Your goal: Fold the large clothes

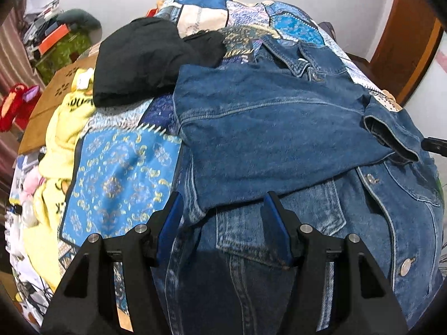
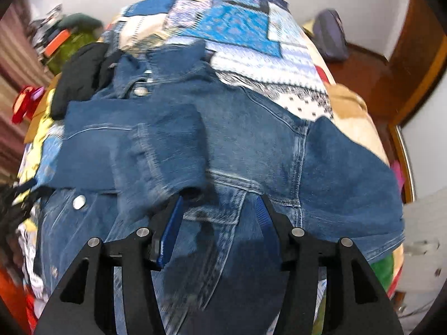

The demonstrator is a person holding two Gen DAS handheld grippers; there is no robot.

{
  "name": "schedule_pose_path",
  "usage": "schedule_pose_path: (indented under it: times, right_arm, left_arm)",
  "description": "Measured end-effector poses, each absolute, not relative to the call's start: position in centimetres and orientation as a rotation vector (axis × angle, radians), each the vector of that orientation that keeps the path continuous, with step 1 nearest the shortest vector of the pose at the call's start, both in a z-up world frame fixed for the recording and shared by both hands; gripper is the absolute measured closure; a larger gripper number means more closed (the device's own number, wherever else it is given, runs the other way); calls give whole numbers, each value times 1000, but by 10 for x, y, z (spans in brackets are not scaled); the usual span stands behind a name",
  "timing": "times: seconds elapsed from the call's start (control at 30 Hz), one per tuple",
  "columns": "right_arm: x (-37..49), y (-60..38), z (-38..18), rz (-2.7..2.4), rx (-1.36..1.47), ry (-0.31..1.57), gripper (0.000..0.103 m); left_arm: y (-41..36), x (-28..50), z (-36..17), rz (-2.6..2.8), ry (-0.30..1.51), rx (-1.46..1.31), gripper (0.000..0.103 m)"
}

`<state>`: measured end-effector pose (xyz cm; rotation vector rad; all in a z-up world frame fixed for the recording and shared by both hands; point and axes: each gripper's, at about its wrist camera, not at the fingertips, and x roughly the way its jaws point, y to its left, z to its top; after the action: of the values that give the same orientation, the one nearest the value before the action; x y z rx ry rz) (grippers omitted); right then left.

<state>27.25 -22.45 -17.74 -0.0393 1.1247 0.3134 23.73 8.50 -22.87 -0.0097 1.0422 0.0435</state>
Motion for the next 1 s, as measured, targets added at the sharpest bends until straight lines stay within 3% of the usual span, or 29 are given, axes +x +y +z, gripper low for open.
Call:
schedule_pose_path:
  times: [0.23, 0.3, 0.4, 0.6, 0.8, 1.0]
  right_arm:
    - [261, -181, -158, 428, -113, 1035, 50]
    - [268, -161, -164, 448, -145, 1031, 49]
    - [280, -133, -182, 444, -209, 1063, 49]
    - [309, -101, -219, 368, -338, 1121, 49]
    - [328, -115, -219, 318, -312, 1113, 49]
    - [337, -173, -190, 146, -185, 1053, 49]
  left_arm:
    - [83, 236, -244, 32, 1070, 77, 41]
    - [88, 232, -254, 65, 1085, 117, 40]
    - [96, 231, -261, 80, 1078, 101, 30]
    - [102, 252, -267, 100, 1074, 60, 30]
    - [110, 272, -270, 145, 1063, 16, 30]
    - [140, 269, -269, 204, 1042, -83, 22]
